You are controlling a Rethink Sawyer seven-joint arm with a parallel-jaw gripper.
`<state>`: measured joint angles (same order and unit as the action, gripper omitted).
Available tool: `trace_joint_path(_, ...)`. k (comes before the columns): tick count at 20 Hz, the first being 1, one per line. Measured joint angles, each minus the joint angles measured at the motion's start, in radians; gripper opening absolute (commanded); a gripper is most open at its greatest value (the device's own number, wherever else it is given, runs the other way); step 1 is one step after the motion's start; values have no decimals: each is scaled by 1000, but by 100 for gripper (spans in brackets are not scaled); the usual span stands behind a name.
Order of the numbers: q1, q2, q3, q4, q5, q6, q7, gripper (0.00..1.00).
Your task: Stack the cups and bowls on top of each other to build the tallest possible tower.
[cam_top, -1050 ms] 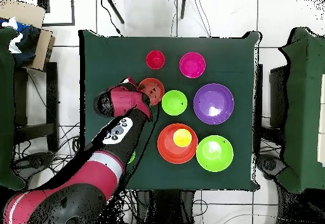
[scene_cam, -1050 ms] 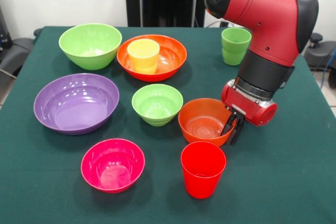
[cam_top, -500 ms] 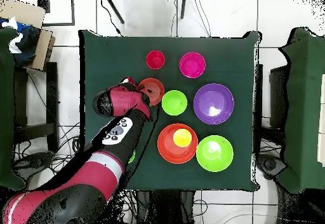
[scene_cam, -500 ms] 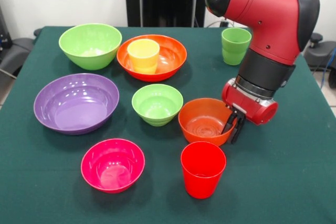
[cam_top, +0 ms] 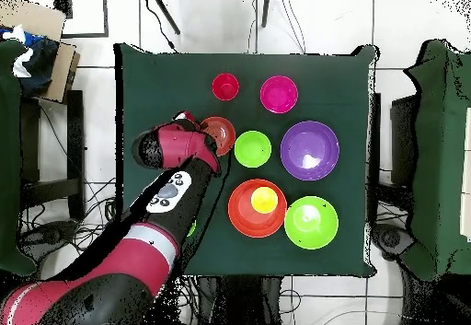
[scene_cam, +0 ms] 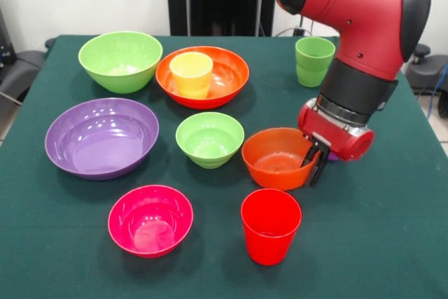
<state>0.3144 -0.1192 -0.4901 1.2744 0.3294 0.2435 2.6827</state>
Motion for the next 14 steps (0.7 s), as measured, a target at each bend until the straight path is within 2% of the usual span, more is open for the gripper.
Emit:
trace_joint_path(6,0,-73,0,44,0,82,0,0)
trace_joint_path(14,-1,-130,0,41,0,215,0,0)
